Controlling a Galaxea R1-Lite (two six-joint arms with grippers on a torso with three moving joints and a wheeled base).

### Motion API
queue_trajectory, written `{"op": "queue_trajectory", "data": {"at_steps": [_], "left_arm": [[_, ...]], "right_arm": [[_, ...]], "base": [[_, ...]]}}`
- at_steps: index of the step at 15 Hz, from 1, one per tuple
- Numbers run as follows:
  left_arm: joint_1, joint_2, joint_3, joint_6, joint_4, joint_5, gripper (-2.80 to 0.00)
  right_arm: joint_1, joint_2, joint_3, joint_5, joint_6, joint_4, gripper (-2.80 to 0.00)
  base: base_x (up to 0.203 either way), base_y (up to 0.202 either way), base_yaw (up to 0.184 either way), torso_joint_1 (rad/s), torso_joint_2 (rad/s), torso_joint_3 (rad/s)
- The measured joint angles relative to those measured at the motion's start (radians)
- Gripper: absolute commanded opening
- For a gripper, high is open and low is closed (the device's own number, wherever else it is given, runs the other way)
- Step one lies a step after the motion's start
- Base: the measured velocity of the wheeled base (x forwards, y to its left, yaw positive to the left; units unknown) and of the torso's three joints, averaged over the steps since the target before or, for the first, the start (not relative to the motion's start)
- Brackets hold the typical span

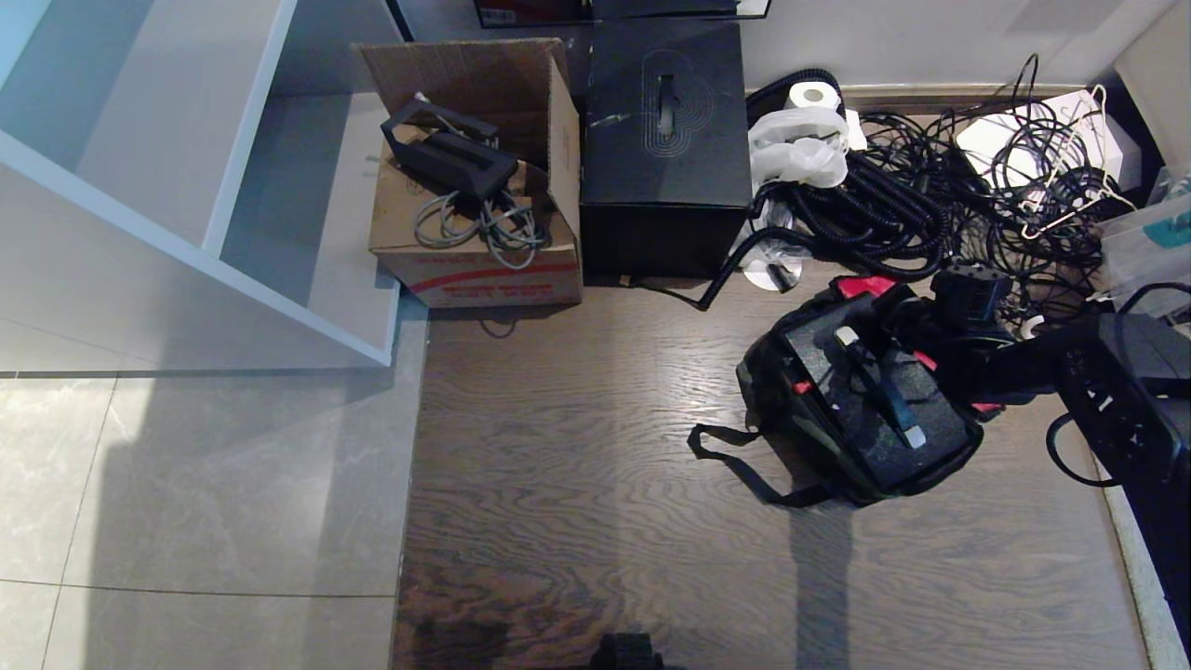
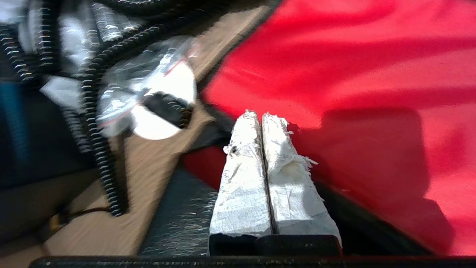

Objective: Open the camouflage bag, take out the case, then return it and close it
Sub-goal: Close the top of the storage box

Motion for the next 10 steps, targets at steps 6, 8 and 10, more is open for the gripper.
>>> {"op": "queue_trajectory", "data": {"at_steps": [6,8,10], "left_arm": [[0.000,0.000,0.000,0.000,0.000,0.000,-2.80],[0.000,0.000,0.000,0.000,0.000,0.000,-2.80],[0.000,0.000,0.000,0.000,0.000,0.000,-2.80]], "right_arm": [[0.014,-0.009,0.052,-0.003,0.077,0.166,-2.80],[0.032,-0.035,0.097,0.012,0.114,0.242,-2.80],[0.048,-0.071,0.150,0.048,0.156,0.307,-2.80]], "base": [[0.000,0.000,0.000,0.000,0.00,0.000],[0.000,0.000,0.000,0.000,0.00,0.000],[0.000,0.000,0.000,0.000,0.00,0.000]]}}
